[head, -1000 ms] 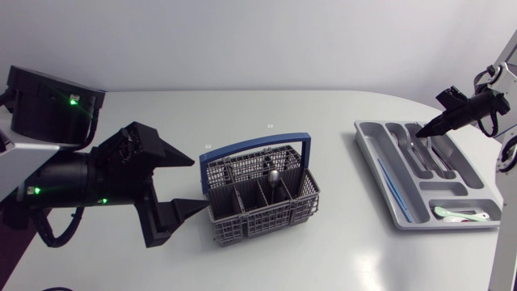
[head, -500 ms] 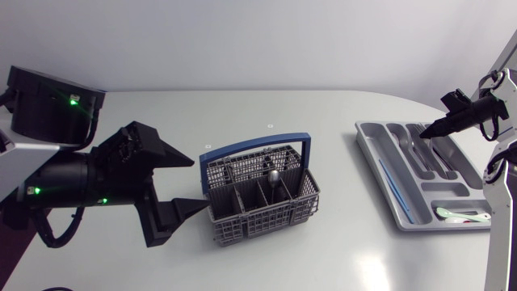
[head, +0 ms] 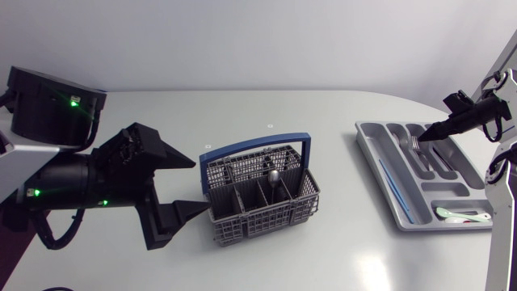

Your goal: Sort the cutlery from the basket into the organizer compartments.

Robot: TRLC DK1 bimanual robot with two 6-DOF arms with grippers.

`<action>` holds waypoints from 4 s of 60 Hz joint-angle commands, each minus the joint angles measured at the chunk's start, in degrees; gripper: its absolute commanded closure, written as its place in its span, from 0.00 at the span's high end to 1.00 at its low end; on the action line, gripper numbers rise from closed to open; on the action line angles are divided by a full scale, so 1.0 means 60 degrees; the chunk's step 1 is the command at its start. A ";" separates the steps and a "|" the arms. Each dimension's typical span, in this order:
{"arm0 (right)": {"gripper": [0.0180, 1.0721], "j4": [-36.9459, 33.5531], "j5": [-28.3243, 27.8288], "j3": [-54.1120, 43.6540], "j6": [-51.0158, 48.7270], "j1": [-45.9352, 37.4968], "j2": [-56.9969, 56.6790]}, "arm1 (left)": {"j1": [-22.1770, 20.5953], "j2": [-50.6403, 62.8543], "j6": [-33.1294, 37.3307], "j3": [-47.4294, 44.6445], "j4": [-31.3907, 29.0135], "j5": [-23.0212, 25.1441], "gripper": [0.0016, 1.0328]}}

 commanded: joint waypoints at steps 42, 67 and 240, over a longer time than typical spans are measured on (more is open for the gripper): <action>0.96 0.0292 0.0129 -0.3694 0.1371 0.0047 -0.3212 | -0.0183 -0.0425 -0.0283 0.0219 -0.0328 -0.0263 0.95; 0.96 0.3295 0.0584 -0.9012 0.1591 0.0691 -0.6523 | -0.0183 -0.0439 -0.0298 0.0204 -0.0416 -0.0351 0.95; 0.96 0.7264 0.1580 -2.0056 0.4184 0.8850 -1.5326 | 0.2468 0.1948 0.0859 0.0278 0.0800 0.0411 0.95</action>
